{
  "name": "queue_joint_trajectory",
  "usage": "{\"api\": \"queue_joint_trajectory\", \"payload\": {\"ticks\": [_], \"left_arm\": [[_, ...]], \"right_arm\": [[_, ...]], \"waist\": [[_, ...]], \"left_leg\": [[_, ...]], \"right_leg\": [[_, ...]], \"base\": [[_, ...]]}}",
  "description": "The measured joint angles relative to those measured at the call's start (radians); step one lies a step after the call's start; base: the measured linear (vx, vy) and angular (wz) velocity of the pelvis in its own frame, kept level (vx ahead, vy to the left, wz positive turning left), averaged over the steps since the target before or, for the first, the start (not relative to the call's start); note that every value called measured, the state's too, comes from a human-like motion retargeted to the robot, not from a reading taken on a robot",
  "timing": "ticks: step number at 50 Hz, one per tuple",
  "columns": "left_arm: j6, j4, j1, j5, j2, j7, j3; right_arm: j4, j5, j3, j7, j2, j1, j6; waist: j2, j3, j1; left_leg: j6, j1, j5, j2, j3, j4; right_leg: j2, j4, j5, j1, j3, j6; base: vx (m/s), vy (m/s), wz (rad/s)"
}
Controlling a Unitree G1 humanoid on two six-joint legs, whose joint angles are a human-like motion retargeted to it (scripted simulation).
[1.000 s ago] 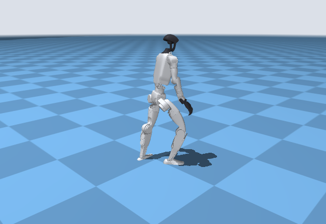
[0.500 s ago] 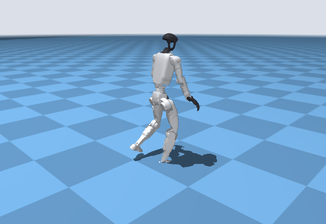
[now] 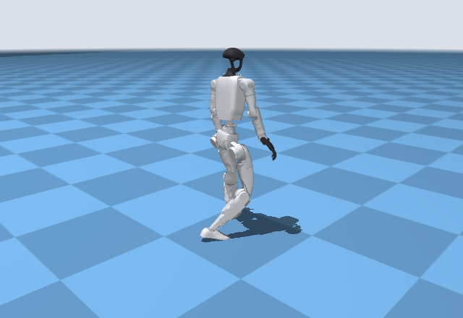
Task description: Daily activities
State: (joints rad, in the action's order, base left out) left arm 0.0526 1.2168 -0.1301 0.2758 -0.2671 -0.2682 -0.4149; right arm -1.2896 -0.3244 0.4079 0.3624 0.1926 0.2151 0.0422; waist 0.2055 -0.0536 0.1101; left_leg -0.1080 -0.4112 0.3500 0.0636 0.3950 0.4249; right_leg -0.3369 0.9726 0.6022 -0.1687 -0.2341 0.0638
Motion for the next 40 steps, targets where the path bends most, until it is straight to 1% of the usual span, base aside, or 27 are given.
{"api": "queue_joint_trajectory", "payload": {"ticks": [2, 4, 7, 10, 13, 16, 18, 20, 22, 26, 31, 40], "left_arm": [[0.005, -0.040, -0.026, -0.011, -0.015, -0.014, -0.007], [0.010, -0.086, -0.057, -0.019, -0.031, -0.039, -0.014], [0.017, -0.162, -0.110, -0.028, -0.058, -0.085, -0.019], [0.026, -0.242, -0.164, -0.033, -0.083, -0.134, -0.018], [0.036, -0.342, -0.227, -0.029, -0.116, -0.177, -0.011], [0.056, -0.457, -0.274, -0.003, -0.145, -0.212, -0.017], [0.067, -0.546, -0.304, 0.030, -0.168, -0.233, -0.023], [0.081, -0.628, -0.326, 0.069, -0.184, -0.257, -0.037], [0.085, -0.709, -0.350, 0.115, -0.201, -0.281, -0.052], [0.089, -0.807, -0.392, 0.206, -0.213, -0.327, -0.093], [0.066, -0.826, -0.461, 0.313, -0.197, -0.357, -0.150], [0.029, -0.737, -0.557, 0.423, -0.144, -0.365, -0.225]], "right_arm": [[0.021, 0.013, 0.006, -0.013, 0.000, 0.000, 0.001], [0.054, 0.027, 0.014, -0.016, 0.000, 0.013, 0.006], [0.129, 0.039, 0.028, -0.003, -0.002, 0.054, 0.023], [0.234, 0.036, 0.052, 0.030, -0.005, 0.111, 0.045], [0.380, 0.013, 0.083, 0.070, -0.001, 0.178, 0.066], [0.541, -0.024, 0.113, 0.116, 0.008, 0.221, 0.095], [0.663, -0.056, 0.129, 0.146, 0.019, 0.240, 0.109], [0.771, -0.090, 0.146, 0.178, 0.029, 0.247, 0.131], [0.877, -0.127, 0.160, 0.206, 0.046, 0.247, 0.143], [1.004, -0.190, 0.200, 0.252, 0.070, 0.238, 0.167], [1.047, -0.243, 0.248, 0.286, 0.074, 0.249, 0.159], [0.909, -0.225, 0.283, 0.285, 0.008, 0.333, 0.116]], "waist": [[0.030, -0.006, -0.022], [0.053, -0.013, -0.043], [0.073, -0.024, -0.072], [0.077, -0.036, -0.094], [0.057, -0.057, -0.105], [0.044, -0.070, -0.111], [0.024, -0.077, -0.108], [0.024, -0.080, -0.108], [0.010, -0.080, -0.098], [0.031, -0.087, -0.090], [0.034, -0.102, -0.071], [0.032, -0.122, -0.041]], "left_leg": [[-0.012, 0.052, 0.000, 0.058, 0.004, -0.056], [-0.019, 0.108, -0.008, 0.106, 0.002, -0.122], [-0.021, 0.190, -0.023, 0.154, -0.006, -0.218], [-0.015, 0.261, -0.034, 0.176, -0.015, -0.293], [-0.006, 0.320, -0.046, 0.170, -0.028, -0.362], [0.000, 0.344, -0.044, 0.161, -0.041, -0.378], [0.002, 0.344, -0.037, 0.138, -0.050, -0.372], [0.001, 0.337, -0.030, 0.134, -0.060, -0.358], [0.000, 0.314, -0.018, 0.107, -0.066, -0.333], [-0.005, 0.277, -0.001, 0.108, -0.081, -0.290], [-0.002, 0.206, 0.028, 0.081, -0.093, -0.223], [0.009, 0.106, 0.067, 0.040, -0.126, -0.125]], "right_leg": [[-0.080, 0.157, -0.061, -0.066, 0.016, -0.001], [-0.143, 0.266, -0.087, -0.130, 0.030, -0.009], [-0.197, 0.336, -0.065, -0.216, 0.045, -0.021], [-0.208, 0.316, -0.022, -0.283, 0.047, -0.027], [-0.165, 0.219, -0.003, -0.324, 0.042, -0.024], [-0.114, 0.089, -0.017, -0.351, 0.052, -0.007], [-0.055, -0.025, -0.053, -0.358, 0.062, 0.010], [-0.018, -0.119, -0.091, -0.369, 0.091, 0.037], [0.040, -0.233, -0.149, -0.370, 0.110, 0.058], [0.072, -0.314, -0.208, -0.393, 0.162, 0.094], [0.101, -0.369, -0.248, -0.411, 0.163, 0.094], [0.118, -0.395, -0.257, -0.437, 0.123, 0.062]], "base": [[0.36, 0.13, 0.42], [0.34, 0.12, 0.33], [0.31, 0.09, 0.22], [0.27, 0.06, 0.12], [0.22, 0.04, 0.07], [0.16, 0.02, 0.20], [0.12, 0.02, 0.21], [0.08, 0.01, 0.29], [0.05, 0.01, 0.28], [0.02, -0.01, 0.38], [0.02, -0.03, 0.30], [0.03, -0.04, 0.26]]}}
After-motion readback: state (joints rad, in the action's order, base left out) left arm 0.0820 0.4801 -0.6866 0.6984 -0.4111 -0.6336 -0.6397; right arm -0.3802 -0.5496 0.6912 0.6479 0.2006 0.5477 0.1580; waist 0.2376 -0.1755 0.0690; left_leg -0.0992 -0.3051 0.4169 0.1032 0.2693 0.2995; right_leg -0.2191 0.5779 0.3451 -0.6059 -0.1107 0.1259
